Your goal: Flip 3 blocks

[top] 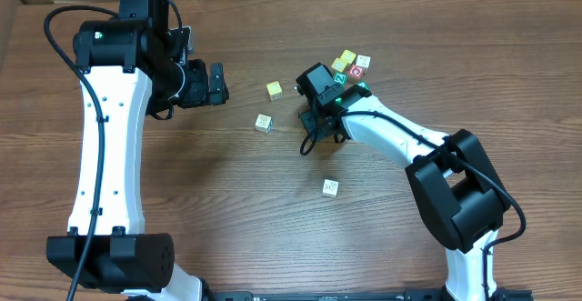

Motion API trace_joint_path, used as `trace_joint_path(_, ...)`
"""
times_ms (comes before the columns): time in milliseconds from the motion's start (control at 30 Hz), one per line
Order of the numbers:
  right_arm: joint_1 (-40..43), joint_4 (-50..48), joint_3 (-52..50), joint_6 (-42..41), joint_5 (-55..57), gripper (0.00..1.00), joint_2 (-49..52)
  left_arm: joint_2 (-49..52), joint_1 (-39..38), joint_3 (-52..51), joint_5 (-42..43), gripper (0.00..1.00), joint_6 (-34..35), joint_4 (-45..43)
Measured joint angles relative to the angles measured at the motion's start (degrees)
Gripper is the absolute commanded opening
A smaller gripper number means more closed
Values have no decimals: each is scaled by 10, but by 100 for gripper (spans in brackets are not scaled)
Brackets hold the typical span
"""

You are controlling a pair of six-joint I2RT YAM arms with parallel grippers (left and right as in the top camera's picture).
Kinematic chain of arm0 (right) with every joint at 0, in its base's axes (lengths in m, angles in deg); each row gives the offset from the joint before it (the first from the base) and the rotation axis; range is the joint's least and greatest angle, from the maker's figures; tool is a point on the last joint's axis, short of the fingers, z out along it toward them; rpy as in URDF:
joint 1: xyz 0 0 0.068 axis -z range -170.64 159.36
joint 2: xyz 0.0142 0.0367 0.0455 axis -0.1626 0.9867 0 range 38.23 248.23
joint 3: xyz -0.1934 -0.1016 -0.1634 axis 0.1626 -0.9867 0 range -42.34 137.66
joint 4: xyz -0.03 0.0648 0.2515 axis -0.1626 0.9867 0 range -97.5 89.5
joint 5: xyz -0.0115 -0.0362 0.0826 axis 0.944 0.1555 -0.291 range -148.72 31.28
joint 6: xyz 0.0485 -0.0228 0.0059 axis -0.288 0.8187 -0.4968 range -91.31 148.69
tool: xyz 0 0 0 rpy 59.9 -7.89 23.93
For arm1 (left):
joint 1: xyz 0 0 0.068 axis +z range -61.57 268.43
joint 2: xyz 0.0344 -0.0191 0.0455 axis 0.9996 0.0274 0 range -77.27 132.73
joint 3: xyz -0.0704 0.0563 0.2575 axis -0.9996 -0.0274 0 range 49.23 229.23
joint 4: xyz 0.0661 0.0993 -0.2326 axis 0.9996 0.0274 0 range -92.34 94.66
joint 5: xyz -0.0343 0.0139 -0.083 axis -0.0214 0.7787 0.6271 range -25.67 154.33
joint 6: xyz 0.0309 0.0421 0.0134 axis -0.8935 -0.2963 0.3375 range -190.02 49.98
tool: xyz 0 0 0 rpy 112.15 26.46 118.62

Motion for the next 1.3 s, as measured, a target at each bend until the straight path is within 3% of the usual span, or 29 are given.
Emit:
trace_joint_path(333,0,39,0,-12,-14,44,0,0,0,0,0,100,0,0)
trace_joint_path(800,1,43,0,-144,-19,44,0,0,0,0,0,100,0,0)
trace_joint_path(1300,1,50,0,-158,-72,44,0,0,0,0,0,100,0,0)
